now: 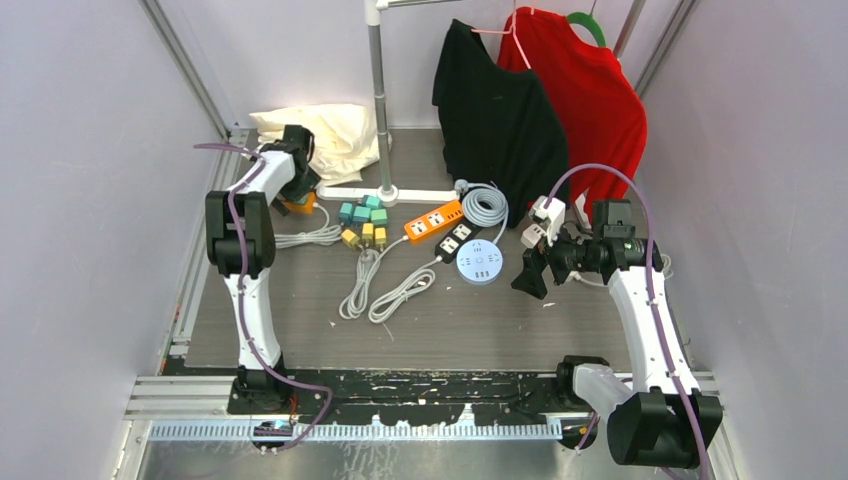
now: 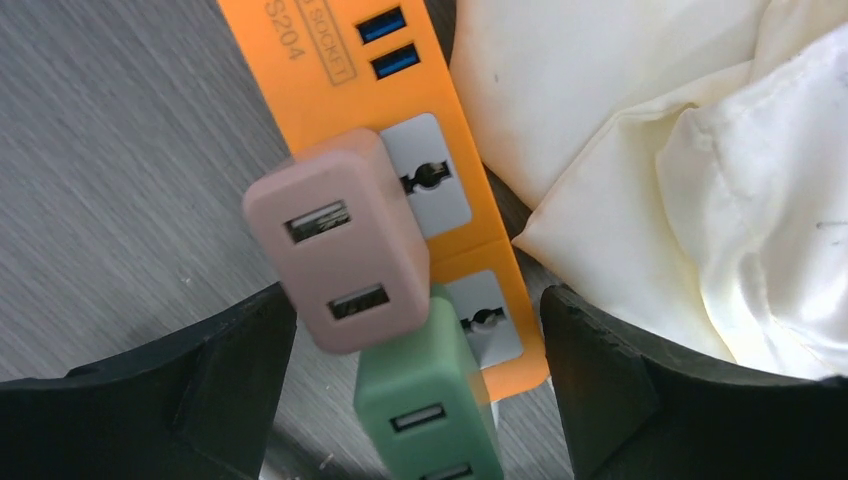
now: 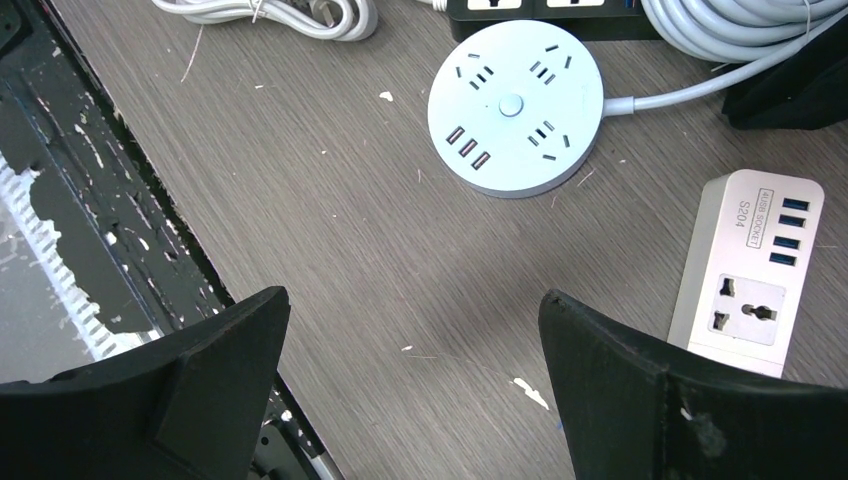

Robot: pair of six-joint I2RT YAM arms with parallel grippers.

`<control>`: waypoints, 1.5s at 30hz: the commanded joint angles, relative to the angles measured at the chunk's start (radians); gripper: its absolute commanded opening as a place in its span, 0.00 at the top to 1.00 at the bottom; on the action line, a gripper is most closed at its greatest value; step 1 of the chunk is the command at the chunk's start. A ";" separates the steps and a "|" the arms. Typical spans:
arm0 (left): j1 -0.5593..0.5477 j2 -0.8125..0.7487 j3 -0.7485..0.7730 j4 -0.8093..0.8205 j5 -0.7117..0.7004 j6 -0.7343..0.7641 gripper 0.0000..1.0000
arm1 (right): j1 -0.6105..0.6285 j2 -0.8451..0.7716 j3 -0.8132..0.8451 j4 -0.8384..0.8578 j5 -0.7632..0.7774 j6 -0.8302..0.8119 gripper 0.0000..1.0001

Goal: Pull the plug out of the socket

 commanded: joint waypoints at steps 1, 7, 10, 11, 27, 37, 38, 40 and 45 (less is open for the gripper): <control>0.017 0.028 0.054 -0.051 0.015 -0.015 0.12 | 0.007 0.000 0.006 0.001 0.000 -0.018 0.00; 0.035 0.081 0.129 -0.137 0.046 -0.020 0.26 | 0.011 0.002 0.006 0.000 0.003 -0.020 0.00; 0.042 0.115 0.180 -0.194 0.048 -0.021 0.39 | 0.011 -0.001 0.006 -0.001 0.004 -0.021 0.01; 0.044 0.123 0.191 -0.212 0.047 -0.021 0.48 | 0.011 0.000 0.005 -0.002 0.003 -0.022 0.00; 0.046 -0.057 0.088 -0.182 0.012 0.044 1.00 | 0.012 -0.001 0.008 -0.010 0.002 -0.032 0.00; 0.017 -0.258 -0.056 -0.117 0.034 0.118 1.00 | 0.014 -0.003 0.008 -0.021 -0.007 -0.050 0.00; 0.012 -0.274 -0.071 -0.109 0.033 0.143 1.00 | 0.014 -0.004 0.008 -0.022 -0.008 -0.052 0.00; 0.009 -0.316 -0.113 -0.073 0.068 0.182 1.00 | 0.015 -0.004 0.007 -0.024 -0.008 -0.055 0.00; -0.004 -0.412 -0.200 -0.036 0.080 0.231 1.00 | 0.014 -0.006 0.007 -0.024 -0.007 -0.060 0.00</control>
